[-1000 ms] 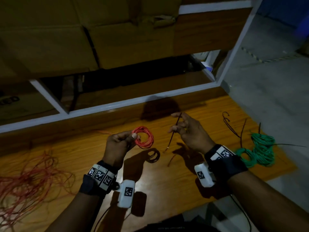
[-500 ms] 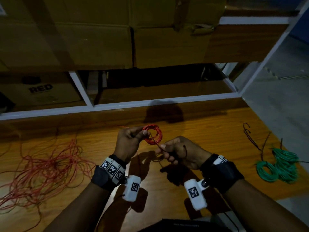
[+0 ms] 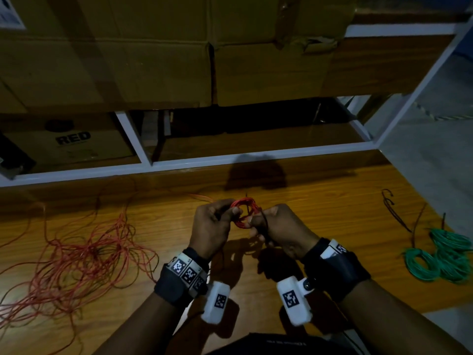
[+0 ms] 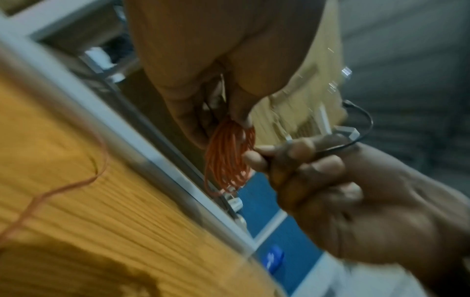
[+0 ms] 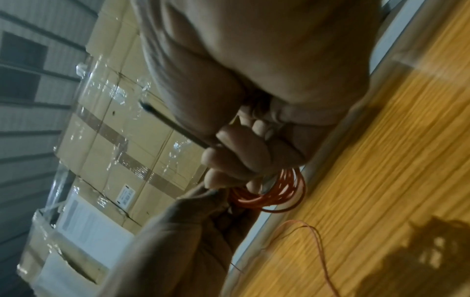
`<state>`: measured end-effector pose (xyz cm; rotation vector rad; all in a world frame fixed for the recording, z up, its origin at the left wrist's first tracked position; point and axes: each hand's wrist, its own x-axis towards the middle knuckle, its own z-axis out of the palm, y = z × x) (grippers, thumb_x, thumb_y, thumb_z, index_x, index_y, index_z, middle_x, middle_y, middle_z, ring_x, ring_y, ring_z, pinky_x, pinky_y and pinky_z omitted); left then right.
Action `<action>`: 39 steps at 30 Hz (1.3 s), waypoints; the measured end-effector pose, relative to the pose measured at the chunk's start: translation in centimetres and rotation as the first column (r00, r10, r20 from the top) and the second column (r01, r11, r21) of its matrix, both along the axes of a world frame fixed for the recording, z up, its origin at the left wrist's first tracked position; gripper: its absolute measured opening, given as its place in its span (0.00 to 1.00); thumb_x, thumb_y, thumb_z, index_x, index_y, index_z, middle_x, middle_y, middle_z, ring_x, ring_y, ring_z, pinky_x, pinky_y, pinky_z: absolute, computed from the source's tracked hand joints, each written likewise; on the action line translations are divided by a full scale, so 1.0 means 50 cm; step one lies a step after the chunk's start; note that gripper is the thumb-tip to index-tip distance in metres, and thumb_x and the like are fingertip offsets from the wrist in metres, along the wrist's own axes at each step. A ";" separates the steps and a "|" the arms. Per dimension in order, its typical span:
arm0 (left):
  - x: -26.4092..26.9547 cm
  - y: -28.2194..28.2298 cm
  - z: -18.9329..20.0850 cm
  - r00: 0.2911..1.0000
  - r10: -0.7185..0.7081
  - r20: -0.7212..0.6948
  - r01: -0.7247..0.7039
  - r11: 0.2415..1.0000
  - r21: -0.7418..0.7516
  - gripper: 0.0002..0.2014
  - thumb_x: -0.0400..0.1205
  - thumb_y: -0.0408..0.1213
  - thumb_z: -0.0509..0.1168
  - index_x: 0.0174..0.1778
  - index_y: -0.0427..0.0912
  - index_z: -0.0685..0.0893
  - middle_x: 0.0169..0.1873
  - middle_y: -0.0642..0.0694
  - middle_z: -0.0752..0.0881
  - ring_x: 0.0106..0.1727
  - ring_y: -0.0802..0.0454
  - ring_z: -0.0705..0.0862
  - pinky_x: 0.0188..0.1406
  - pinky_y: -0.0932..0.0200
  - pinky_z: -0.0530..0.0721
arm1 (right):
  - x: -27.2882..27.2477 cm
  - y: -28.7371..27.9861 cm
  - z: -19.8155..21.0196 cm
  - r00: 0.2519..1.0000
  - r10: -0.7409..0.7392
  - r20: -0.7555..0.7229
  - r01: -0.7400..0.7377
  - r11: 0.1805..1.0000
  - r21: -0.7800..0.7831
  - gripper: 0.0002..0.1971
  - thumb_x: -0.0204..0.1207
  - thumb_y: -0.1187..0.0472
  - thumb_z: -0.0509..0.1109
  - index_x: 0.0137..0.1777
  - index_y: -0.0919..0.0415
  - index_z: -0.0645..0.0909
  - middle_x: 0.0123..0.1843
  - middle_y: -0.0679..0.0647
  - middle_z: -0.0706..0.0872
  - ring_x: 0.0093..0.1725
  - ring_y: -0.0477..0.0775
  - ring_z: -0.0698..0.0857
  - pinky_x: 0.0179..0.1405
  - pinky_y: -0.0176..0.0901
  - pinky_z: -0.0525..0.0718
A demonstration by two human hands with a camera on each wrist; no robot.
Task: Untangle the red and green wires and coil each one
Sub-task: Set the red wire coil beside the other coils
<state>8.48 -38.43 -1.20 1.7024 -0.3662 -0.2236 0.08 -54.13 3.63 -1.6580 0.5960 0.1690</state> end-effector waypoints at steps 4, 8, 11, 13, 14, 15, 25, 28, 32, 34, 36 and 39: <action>0.011 0.011 -0.005 0.993 0.106 -0.058 -0.109 0.992 -0.060 0.09 0.84 0.32 0.73 0.59 0.37 0.92 0.47 0.48 0.95 0.52 0.53 0.93 0.57 0.44 0.92 | -0.012 0.008 0.003 0.999 -0.028 -0.024 0.029 0.999 0.033 0.11 0.84 0.62 0.69 0.47 0.69 0.90 0.32 0.57 0.90 0.24 0.48 0.79 0.20 0.37 0.72; 0.017 0.020 -0.006 0.989 0.143 -0.026 -0.144 0.987 -0.071 0.09 0.84 0.31 0.72 0.59 0.37 0.92 0.47 0.47 0.95 0.52 0.52 0.93 0.56 0.45 0.92 | -0.017 0.012 0.004 0.996 -0.005 -0.090 0.010 0.998 0.056 0.11 0.83 0.65 0.69 0.48 0.72 0.90 0.31 0.57 0.90 0.24 0.47 0.80 0.18 0.35 0.71; 0.010 0.020 0.003 0.996 0.083 0.021 -0.082 0.995 -0.057 0.09 0.84 0.33 0.73 0.59 0.40 0.93 0.49 0.49 0.95 0.53 0.53 0.93 0.55 0.47 0.92 | -0.008 0.017 0.009 0.995 0.002 -0.097 0.004 0.998 0.064 0.11 0.83 0.64 0.69 0.48 0.72 0.89 0.32 0.57 0.90 0.24 0.47 0.81 0.18 0.36 0.71; -0.001 0.015 0.012 0.998 -0.010 0.065 0.011 1.000 -0.020 0.08 0.84 0.34 0.73 0.58 0.45 0.93 0.48 0.54 0.94 0.52 0.57 0.92 0.53 0.52 0.91 | -0.001 0.019 0.012 0.997 -0.023 -0.079 0.026 0.999 0.043 0.11 0.84 0.62 0.70 0.49 0.71 0.89 0.33 0.57 0.92 0.24 0.46 0.81 0.19 0.36 0.72; -0.007 0.011 0.014 0.995 -0.050 0.083 0.050 0.999 0.002 0.09 0.84 0.33 0.73 0.57 0.48 0.92 0.48 0.57 0.94 0.52 0.59 0.92 0.52 0.54 0.91 | 0.003 0.018 0.013 0.997 -0.052 -0.063 0.054 0.998 0.030 0.11 0.84 0.61 0.70 0.49 0.70 0.89 0.35 0.58 0.93 0.24 0.46 0.82 0.19 0.37 0.73; -0.014 0.007 0.014 0.993 -0.074 0.092 0.073 0.997 0.014 0.09 0.84 0.33 0.73 0.57 0.50 0.92 0.48 0.58 0.93 0.52 0.60 0.92 0.51 0.55 0.91 | 0.006 0.016 0.013 0.996 -0.080 -0.046 0.081 0.997 0.018 0.11 0.85 0.60 0.71 0.50 0.69 0.89 0.36 0.58 0.93 0.24 0.46 0.82 0.20 0.37 0.73; -0.018 -0.007 0.023 0.995 -0.096 0.022 0.096 0.995 -0.009 0.09 0.84 0.35 0.74 0.58 0.44 0.94 0.53 0.49 0.94 0.56 0.53 0.92 0.58 0.37 0.90 | -0.013 0.018 0.006 0.980 -0.058 0.188 0.084 0.987 -0.134 0.14 0.87 0.57 0.70 0.43 0.60 0.91 0.24 0.46 0.87 0.18 0.38 0.75 0.24 0.35 0.71; -0.030 -0.018 0.036 0.999 -0.037 0.029 0.039 0.995 -0.095 0.12 0.84 0.30 0.72 0.62 0.46 0.92 0.50 0.49 0.95 0.55 0.53 0.92 0.59 0.39 0.90 | -0.012 0.018 0.004 0.966 -0.071 0.249 0.104 0.987 -0.120 0.12 0.86 0.56 0.70 0.45 0.58 0.92 0.33 0.50 0.92 0.20 0.38 0.76 0.27 0.38 0.72; -0.043 -0.035 0.039 0.999 0.009 -0.040 -0.018 0.973 -0.228 0.34 0.84 0.30 0.73 0.84 0.51 0.69 0.45 0.46 0.95 0.54 0.51 0.93 0.59 0.52 0.88 | -0.014 0.014 0.004 0.955 -0.072 0.289 0.102 0.991 -0.090 0.14 0.87 0.56 0.70 0.45 0.64 0.91 0.22 0.44 0.84 0.19 0.38 0.74 0.22 0.34 0.71; -0.040 -0.041 0.038 0.998 0.012 -0.067 -0.028 0.971 -0.237 0.31 0.83 0.30 0.73 0.79 0.58 0.72 0.45 0.46 0.95 0.56 0.51 0.93 0.61 0.55 0.86 | -0.015 0.011 0.001 0.951 -0.074 0.302 0.106 0.990 -0.089 0.15 0.86 0.56 0.70 0.46 0.66 0.91 0.23 0.46 0.85 0.19 0.38 0.75 0.22 0.31 0.71; -0.039 -0.044 0.043 0.995 0.030 -0.098 -0.053 0.968 -0.246 0.23 0.82 0.27 0.73 0.71 0.49 0.81 0.45 0.46 0.95 0.55 0.50 0.93 0.52 0.62 0.89 | -0.016 0.011 -0.002 0.949 -0.082 0.305 0.112 0.990 -0.082 0.14 0.86 0.54 0.71 0.45 0.63 0.92 0.29 0.53 0.90 0.21 0.46 0.75 0.23 0.37 0.72; -0.035 -0.045 0.045 0.997 0.029 -0.069 -0.042 0.977 -0.208 0.13 0.81 0.26 0.75 0.55 0.48 0.90 0.48 0.50 0.94 0.54 0.50 0.93 0.47 0.62 0.90 | -0.024 0.007 0.004 0.958 -0.087 0.273 0.090 0.996 0.000 0.11 0.86 0.55 0.71 0.49 0.59 0.92 0.38 0.55 0.94 0.27 0.52 0.79 0.22 0.41 0.74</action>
